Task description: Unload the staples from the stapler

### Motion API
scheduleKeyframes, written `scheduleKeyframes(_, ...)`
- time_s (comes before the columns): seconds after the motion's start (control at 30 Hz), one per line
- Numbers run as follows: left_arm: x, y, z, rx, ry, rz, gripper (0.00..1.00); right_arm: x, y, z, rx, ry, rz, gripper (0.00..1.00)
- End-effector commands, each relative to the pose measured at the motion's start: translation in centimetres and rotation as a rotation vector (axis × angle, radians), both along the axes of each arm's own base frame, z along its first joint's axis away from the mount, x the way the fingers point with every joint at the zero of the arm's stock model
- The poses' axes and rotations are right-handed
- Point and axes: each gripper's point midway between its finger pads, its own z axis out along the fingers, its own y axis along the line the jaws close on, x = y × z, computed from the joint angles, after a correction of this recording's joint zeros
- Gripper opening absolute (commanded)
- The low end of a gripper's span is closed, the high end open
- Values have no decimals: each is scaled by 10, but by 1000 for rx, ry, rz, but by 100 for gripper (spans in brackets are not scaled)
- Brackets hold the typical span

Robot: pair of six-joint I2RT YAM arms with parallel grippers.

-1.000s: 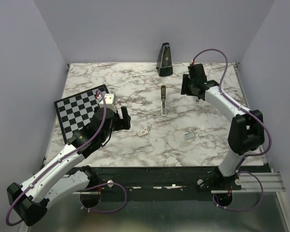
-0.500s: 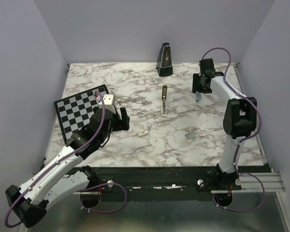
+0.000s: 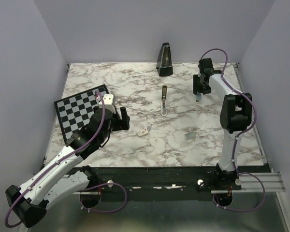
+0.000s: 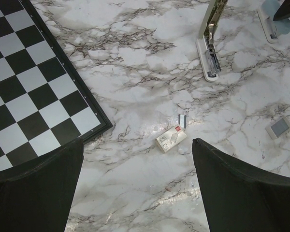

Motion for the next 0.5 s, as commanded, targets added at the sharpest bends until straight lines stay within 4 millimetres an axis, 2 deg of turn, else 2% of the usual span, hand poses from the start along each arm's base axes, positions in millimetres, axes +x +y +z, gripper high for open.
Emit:
scheduleKeyframes(0.0,1,-2,5,-7,-22,-18,99,-5,-3,-16,-9,65,12,58)
scheduleKeyframes(0.1,2,-2,5,-7,-22,-16,99,-6,-1,-19,-2,71,18,55)
scheduleKeyframes(0.2,2,-2,6,-8,-23,-16,99,-5,-1,-14,1,60,18,36)
scheduleKeyframes(0.23,2,-3,6,-8,-23,-18,98,-5,-1,-12,0,56,17,24)
scheduleKeyframes(0.33,2,-2,6,-11,-28,-18,98,-4,1,3,11,27,22,10)
scheduleKeyframes(0.37,0,-4,7,-19,-30,-29,97,-7,1,9,13,31,24,7)
scheduleKeyframes(0.43,0,-6,9,-30,-36,-39,95,-10,3,34,29,-14,21,1)
scheduleKeyframes(0.47,0,-7,10,-40,-37,-37,94,-16,6,38,55,-16,18,1)
